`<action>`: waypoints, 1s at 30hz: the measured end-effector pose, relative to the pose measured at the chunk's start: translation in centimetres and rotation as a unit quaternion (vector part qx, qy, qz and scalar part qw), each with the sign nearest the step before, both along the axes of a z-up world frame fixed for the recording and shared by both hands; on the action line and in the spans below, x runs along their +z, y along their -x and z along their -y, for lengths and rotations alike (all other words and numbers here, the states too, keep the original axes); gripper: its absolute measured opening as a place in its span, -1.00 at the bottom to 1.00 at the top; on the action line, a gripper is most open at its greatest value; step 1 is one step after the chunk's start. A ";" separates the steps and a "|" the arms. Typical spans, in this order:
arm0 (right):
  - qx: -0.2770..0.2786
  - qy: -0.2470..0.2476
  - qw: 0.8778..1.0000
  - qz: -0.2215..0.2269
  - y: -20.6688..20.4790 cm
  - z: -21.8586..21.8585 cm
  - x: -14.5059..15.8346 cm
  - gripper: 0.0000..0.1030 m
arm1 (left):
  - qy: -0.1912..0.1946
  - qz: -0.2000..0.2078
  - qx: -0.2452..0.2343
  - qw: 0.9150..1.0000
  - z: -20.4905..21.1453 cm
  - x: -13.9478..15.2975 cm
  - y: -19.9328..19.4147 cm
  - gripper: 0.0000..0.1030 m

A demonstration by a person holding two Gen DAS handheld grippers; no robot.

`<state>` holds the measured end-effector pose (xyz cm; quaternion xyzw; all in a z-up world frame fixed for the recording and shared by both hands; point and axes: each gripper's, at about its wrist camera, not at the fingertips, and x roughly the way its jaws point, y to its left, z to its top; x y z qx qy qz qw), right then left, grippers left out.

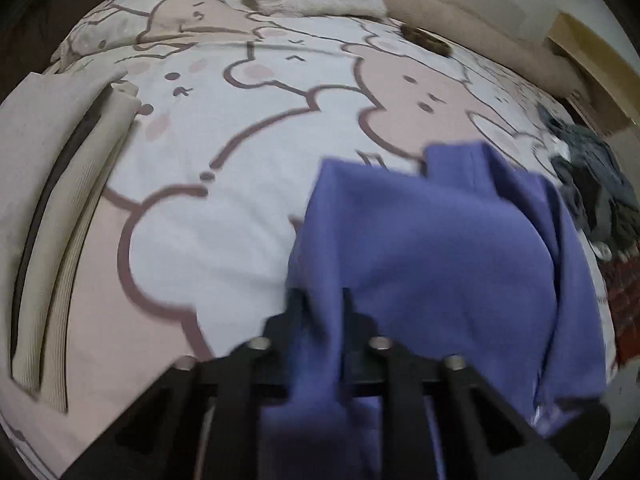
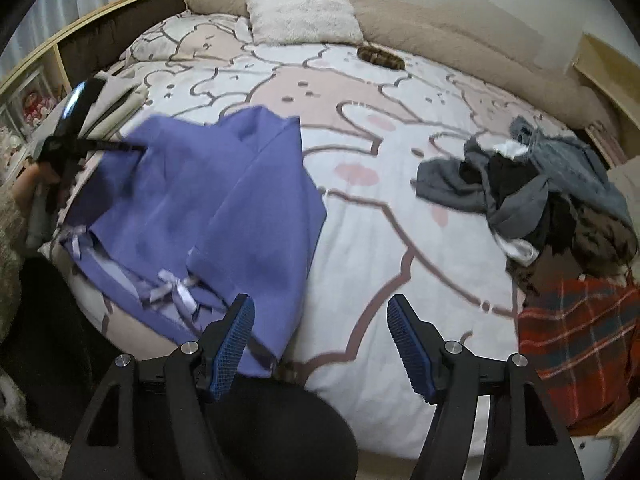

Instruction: Fold clothes

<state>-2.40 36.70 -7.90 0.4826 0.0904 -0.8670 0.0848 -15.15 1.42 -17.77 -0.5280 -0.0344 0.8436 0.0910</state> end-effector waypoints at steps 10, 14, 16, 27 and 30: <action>0.092 0.036 0.992 -0.077 9.1 5.8 5.0 0.34 | -0.001 0.111 -0.188 0.976 -8.2 -2.0 -17.5 -0.83; 0.121 0.026 0.991 -0.051 14.6 9.8 3.0 0.34 | 0.011 0.149 -0.201 0.968 -9.4 -4.0 -21.1 -0.83; 0.125 0.005 0.992 -0.025 17.2 11.2 0.9 0.34 | -0.001 0.138 -0.193 0.971 -8.6 -3.0 -21.5 -0.83; 0.083 0.019 0.988 0.133 24.5 9.2 -9.5 0.32 | -0.082 -0.008 -0.102 0.991 -1.2 7.2 -19.2 0.51; 0.089 0.059 0.986 0.132 22.5 8.7 -10.2 -0.59 | -0.122 -0.010 -0.066 0.990 0.4 7.6 -15.8 0.51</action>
